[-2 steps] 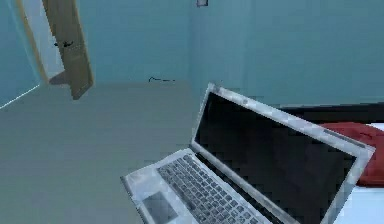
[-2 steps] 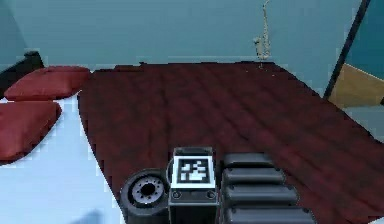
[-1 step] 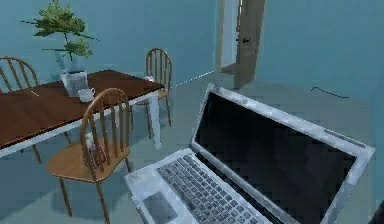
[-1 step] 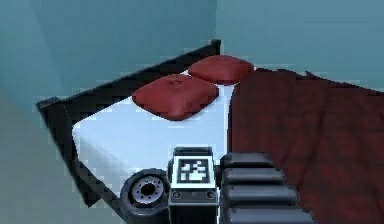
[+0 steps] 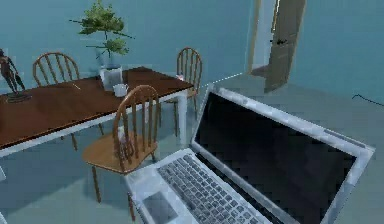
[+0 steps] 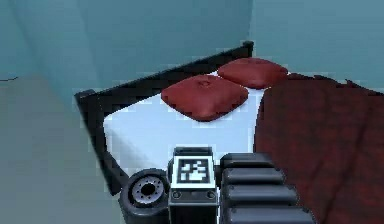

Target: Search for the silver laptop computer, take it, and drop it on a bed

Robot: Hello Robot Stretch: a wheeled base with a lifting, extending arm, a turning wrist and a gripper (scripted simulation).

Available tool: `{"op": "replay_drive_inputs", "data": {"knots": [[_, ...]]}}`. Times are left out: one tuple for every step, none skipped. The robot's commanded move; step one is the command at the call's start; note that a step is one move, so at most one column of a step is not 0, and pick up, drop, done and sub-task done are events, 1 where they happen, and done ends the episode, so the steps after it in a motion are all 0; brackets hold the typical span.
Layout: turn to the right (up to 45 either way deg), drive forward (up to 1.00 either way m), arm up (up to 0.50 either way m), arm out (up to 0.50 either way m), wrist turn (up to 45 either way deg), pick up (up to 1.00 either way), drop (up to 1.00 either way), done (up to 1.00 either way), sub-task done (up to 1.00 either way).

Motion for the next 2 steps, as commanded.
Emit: {"op": "replay_drive_inputs", "data": {"knots": [[-45.0, 0.00, 0.00, 0.00, 0.0, 0.00, 0.00, 0.00, 0.00], [-45.0, 0.00, 0.00, 0.00, 0.0, 0.00, 0.00, 0.00, 0.00]]}}
